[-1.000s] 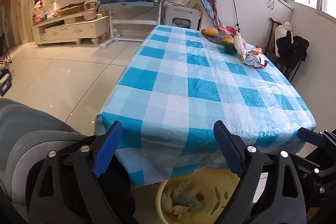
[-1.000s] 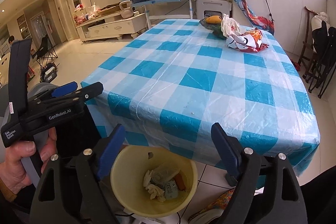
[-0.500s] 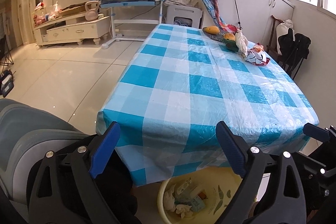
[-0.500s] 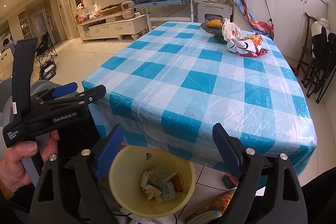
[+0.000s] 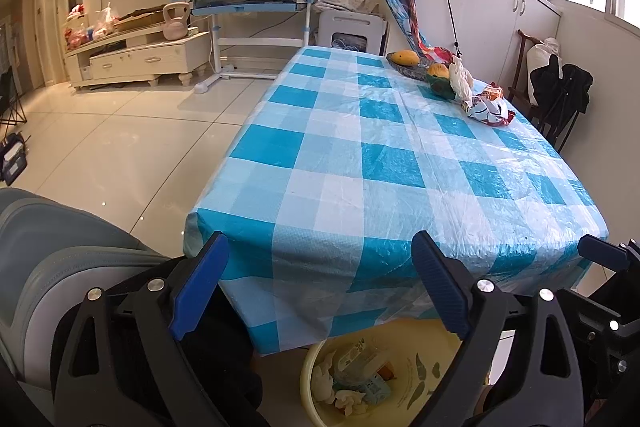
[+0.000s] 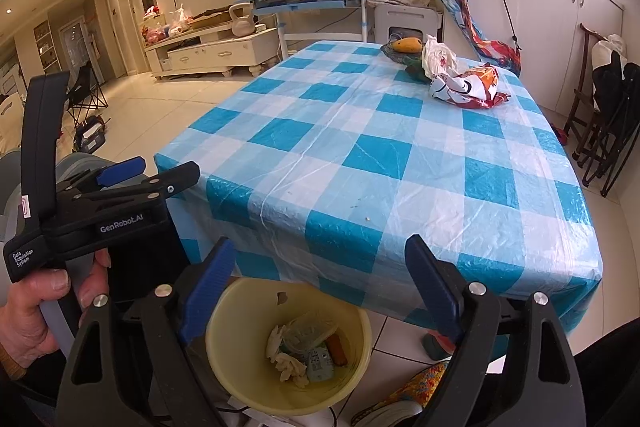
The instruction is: Collect trash
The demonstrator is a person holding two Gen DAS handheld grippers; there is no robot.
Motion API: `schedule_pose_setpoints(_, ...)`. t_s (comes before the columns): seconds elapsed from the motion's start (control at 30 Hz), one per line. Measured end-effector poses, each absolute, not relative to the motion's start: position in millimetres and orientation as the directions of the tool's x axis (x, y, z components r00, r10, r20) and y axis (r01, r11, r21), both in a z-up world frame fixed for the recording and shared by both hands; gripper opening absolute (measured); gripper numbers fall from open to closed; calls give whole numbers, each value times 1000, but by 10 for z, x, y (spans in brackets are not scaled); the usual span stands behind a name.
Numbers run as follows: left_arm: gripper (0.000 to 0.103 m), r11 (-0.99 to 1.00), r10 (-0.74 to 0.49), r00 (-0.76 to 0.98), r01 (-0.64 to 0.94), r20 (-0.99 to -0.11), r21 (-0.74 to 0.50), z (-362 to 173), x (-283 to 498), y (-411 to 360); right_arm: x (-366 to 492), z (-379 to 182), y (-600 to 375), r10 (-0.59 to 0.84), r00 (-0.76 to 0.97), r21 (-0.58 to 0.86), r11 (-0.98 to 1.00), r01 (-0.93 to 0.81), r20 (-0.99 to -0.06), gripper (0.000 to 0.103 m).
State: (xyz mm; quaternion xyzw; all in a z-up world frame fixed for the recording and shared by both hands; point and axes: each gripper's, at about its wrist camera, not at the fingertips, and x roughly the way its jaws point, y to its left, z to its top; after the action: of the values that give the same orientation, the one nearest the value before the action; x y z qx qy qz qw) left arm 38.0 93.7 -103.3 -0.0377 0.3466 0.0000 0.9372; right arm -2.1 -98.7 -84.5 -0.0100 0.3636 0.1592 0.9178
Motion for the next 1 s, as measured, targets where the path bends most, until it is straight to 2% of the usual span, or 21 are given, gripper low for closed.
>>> schedule_pose_setpoints(1.0,89,997,-24,758,-30,-651,-72,-1020,385,954,-20,-859,-996,279,683,94,951,-295,-675,84)
